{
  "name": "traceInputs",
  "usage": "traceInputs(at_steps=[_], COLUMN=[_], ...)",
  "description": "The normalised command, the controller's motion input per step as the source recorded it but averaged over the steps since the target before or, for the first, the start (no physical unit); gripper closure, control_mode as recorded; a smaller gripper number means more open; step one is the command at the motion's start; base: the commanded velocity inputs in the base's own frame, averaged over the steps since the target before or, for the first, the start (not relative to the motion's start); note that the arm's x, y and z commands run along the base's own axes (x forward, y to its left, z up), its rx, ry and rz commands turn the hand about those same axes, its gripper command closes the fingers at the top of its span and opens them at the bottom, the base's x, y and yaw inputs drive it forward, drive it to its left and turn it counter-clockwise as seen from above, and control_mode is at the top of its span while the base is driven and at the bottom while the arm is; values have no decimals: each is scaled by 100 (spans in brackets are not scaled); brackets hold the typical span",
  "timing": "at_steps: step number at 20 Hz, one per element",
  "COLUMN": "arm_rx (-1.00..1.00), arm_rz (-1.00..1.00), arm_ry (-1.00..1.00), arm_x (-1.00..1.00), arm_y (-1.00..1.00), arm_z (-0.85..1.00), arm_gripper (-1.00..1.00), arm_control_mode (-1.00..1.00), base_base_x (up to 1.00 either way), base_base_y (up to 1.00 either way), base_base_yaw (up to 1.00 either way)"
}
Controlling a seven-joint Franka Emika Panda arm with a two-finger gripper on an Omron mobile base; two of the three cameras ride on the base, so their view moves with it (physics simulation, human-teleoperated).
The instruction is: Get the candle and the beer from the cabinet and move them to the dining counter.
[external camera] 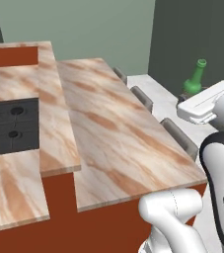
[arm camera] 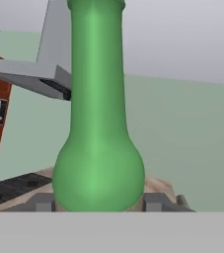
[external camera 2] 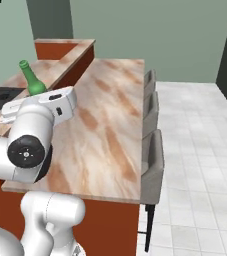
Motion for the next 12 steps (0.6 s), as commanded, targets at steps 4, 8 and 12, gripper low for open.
traceInputs(at_steps=[4, 8, 12], arm_rx=[0, 0, 0], arm_rz=[3, 20, 27], arm_ry=[-1, -2, 0], arm_x=[4, 9, 20], arm_y=[-2, -24, -31], arm_z=[-14, -73, -82], arm_gripper=[100, 100, 100], arm_control_mode=[-100, -100, -100], base_base_x=[32, 0, 0], base_base_y=[-1, 0, 0], base_base_yaw=[6, 0, 0])
